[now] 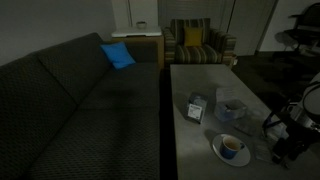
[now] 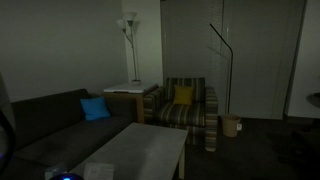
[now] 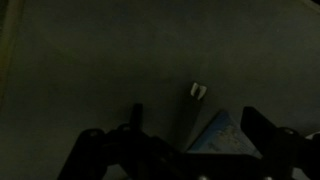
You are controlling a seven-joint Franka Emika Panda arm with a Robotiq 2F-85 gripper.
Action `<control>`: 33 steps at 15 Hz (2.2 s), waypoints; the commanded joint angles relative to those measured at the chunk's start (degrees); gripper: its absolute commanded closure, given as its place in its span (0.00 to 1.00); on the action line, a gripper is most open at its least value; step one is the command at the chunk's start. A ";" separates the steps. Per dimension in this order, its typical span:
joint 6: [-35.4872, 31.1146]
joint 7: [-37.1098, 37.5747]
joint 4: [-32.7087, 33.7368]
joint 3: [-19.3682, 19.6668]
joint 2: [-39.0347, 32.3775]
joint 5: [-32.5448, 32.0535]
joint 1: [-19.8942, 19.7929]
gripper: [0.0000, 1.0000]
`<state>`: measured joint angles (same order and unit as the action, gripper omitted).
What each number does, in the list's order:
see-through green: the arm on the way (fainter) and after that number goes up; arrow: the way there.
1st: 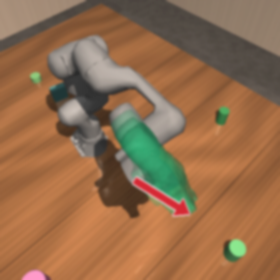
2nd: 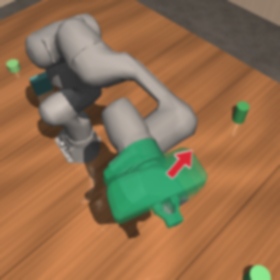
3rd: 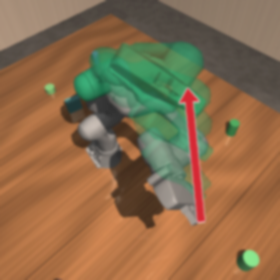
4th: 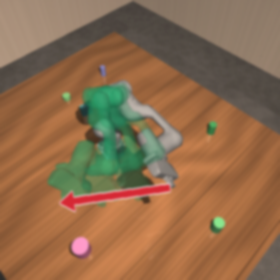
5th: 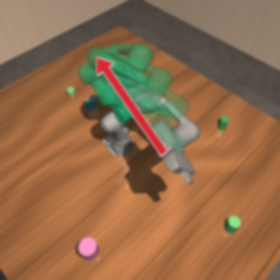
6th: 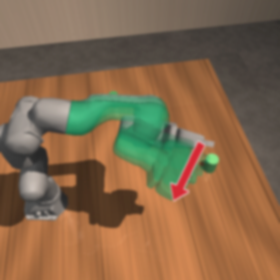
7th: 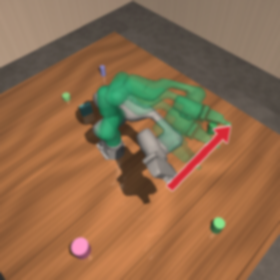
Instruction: Put the spoon in the middle of the mug and the thing at the middle of the table
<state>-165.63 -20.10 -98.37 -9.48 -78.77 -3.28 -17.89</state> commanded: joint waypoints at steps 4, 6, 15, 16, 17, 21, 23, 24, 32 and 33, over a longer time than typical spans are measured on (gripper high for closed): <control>-0.65 -3.57 0.47 -3.12 -2.01 -1.27 -4.63 0.00; -0.50 -2.66 0.84 -2.65 -2.02 -1.03 -3.90 0.00; 0.17 -2.42 1.86 -2.70 -2.72 -0.95 -3.89 0.05; 0.46 -2.42 2.10 -2.67 -2.80 -0.95 -3.89 0.14; 0.75 -2.38 2.23 -2.63 -2.76 -0.93 -3.89 0.20; 1.76 -2.21 2.73 -2.03 -2.25 -0.96 -3.67 0.51; 2.06 -2.19 3.04 -1.83 -2.09 -0.96 -3.51 0.66; 2.26 -2.23 3.22 -1.75 -2.06 -0.96 -3.47 0.73; 2.90 -2.11 3.93 -1.58 -2.07 -0.86 -3.05 0.96; 3.01 -1.76 3.87 -1.35 -1.91 -0.75 -2.82 0.96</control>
<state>-163.86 -22.06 -96.59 -10.97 -79.01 -4.24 -21.43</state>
